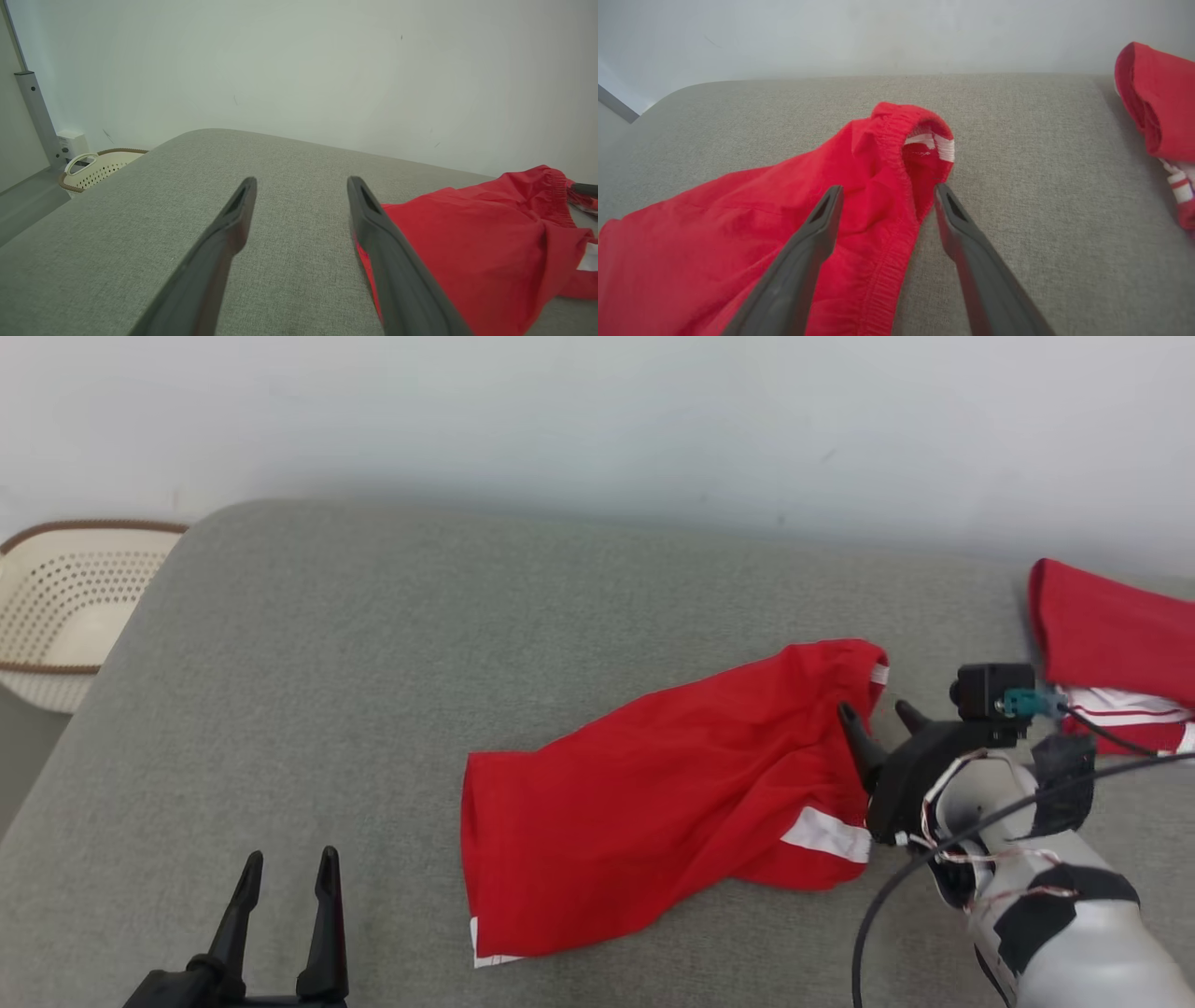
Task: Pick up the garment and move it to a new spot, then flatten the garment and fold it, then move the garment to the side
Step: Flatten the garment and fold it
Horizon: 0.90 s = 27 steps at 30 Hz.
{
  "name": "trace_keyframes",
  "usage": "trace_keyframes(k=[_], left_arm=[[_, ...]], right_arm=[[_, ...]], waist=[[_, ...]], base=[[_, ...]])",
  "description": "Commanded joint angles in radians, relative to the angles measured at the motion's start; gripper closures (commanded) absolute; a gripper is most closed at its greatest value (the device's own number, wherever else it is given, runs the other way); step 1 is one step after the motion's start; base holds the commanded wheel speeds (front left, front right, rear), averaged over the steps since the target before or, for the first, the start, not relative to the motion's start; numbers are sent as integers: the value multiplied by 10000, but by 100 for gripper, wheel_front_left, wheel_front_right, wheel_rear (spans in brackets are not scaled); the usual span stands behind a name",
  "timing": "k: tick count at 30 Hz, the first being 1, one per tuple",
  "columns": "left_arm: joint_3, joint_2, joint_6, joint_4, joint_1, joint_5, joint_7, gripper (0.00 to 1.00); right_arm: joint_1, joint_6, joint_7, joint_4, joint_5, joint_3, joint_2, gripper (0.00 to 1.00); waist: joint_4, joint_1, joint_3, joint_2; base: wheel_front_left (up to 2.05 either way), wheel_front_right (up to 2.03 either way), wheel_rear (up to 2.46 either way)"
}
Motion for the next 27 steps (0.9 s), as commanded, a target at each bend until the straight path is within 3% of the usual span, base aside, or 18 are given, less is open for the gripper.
trace_keyframes(k=[1, 7, 14, 20, 27], left_arm=[[18, 1, 47, -24, 210, -46, -41, 0], [0, 2, 62, -49, 438, -32, -41, 0], [182, 2, 60, -167, 699, 46, -41, 0], [311, 2, 40, -237, 808, 109, -43, 0], [418, 3, 147, -308, 859, 119, -41, 0]], right_arm=[[369, 4, -47, -257, 171, 145, -133, 0], [1417, 4, -1083, -1525, 548, 3, -680, 0], [2679, 5, -2320, -2804, -63, -975, -840, 0], [4067, 5, -2550, -4680, -1650, -2720, -270, 0], [6168, 5, -2554, -7278, -3550, -4153, 1001, 0]], waist=[[-303, -1, -246, 0], [-495, -1, -491, 0], [-715, -1, -639, 0], [-861, -1, -673, 0], [-1044, -1, -726, 0]], base=[[0, 0, 0], [0, 0, 0], [0, 0, 0], [0, 0, 0], [0, 0, 0]])
